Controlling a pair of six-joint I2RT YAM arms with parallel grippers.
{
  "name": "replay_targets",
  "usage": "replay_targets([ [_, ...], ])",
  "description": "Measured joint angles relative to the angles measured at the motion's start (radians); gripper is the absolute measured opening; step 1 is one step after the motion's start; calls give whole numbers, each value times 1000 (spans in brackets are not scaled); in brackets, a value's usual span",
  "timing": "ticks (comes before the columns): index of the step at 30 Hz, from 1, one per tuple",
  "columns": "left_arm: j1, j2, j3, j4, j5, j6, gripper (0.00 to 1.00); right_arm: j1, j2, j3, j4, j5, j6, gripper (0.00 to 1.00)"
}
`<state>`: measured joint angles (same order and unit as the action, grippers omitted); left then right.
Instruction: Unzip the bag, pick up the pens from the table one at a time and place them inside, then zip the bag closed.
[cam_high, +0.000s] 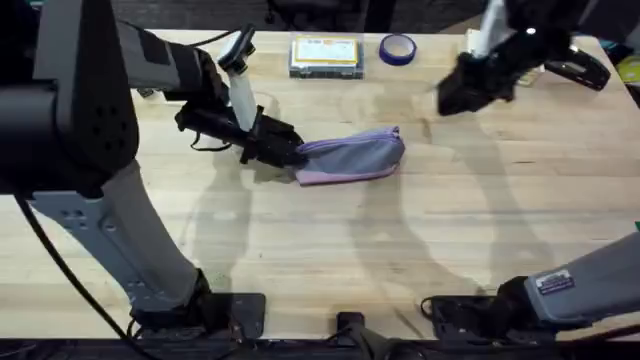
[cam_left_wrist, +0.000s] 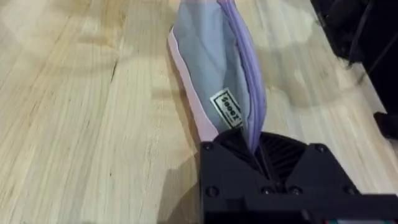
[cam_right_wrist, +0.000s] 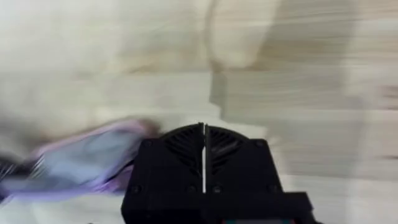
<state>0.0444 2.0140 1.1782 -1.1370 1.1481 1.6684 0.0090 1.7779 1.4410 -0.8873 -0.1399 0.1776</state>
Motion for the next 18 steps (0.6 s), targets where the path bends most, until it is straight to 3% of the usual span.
replay_targets([
  [4,0,0,0,0,-1,0,43,-47,0,0,0,50,-1,30],
  [12,0,0,0,0,-4,0,43,-58,-8,0,-7,47,-15,30],
  [18,0,0,0,0,-4,0,43,-58,-114,0,-8,23,-28,31],
])
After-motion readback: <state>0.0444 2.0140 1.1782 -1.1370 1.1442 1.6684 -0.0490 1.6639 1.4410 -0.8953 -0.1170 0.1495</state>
